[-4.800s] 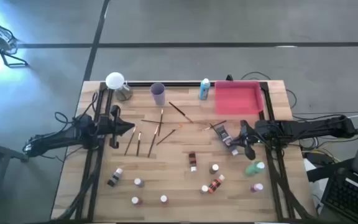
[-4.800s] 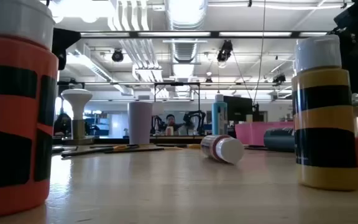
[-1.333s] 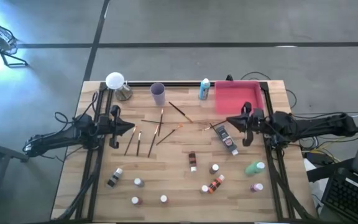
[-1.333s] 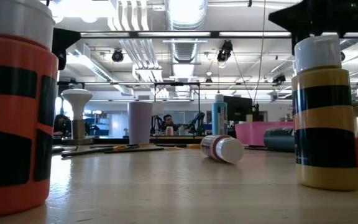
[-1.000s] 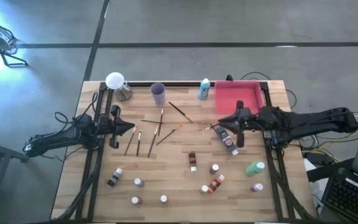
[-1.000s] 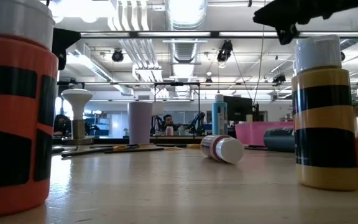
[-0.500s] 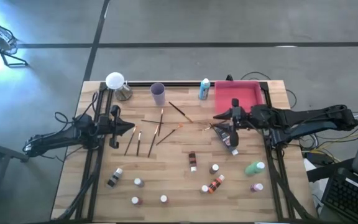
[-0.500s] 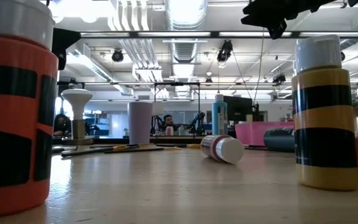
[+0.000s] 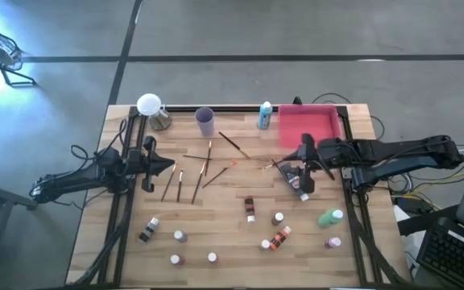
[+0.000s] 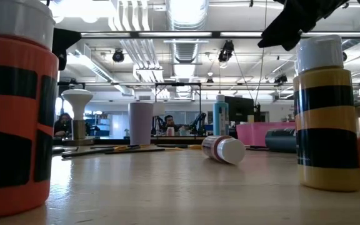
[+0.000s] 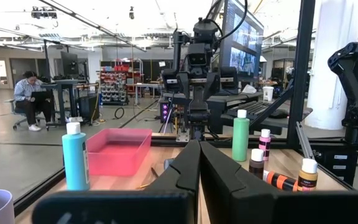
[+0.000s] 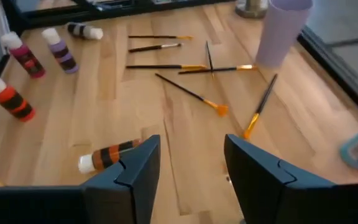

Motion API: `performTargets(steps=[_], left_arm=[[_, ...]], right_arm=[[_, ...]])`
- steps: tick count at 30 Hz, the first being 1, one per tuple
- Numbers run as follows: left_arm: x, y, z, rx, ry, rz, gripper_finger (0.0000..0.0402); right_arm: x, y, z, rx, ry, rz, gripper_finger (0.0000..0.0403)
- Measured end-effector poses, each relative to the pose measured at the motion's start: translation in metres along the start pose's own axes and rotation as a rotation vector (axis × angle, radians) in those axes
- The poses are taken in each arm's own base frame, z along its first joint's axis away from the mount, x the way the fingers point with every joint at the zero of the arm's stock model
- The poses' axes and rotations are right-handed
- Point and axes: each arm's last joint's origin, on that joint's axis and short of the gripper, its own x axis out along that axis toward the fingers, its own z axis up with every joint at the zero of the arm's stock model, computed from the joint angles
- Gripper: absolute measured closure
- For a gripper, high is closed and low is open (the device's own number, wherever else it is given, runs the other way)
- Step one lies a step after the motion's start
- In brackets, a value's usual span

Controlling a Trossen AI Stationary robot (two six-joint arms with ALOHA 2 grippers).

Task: Pick & Place Paint Supplies
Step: Put the silver black paint brush into the purple cup

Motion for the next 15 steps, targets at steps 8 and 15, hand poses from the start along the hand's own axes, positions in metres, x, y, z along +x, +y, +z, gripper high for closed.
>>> performTargets(steps=[8,15], left_arm=[[0.000,0.000,0.000,0.000,0.000,0.000,0.0388],[0.000,0.000,0.000,0.000,0.000,0.000,0.0388]], right_arm=[[0.021,0.003,0.002,-0.162,0.053,-0.010,0.0239],[0.054,0.005,0.007,-0.310,0.167,-0.044,0.0255]])
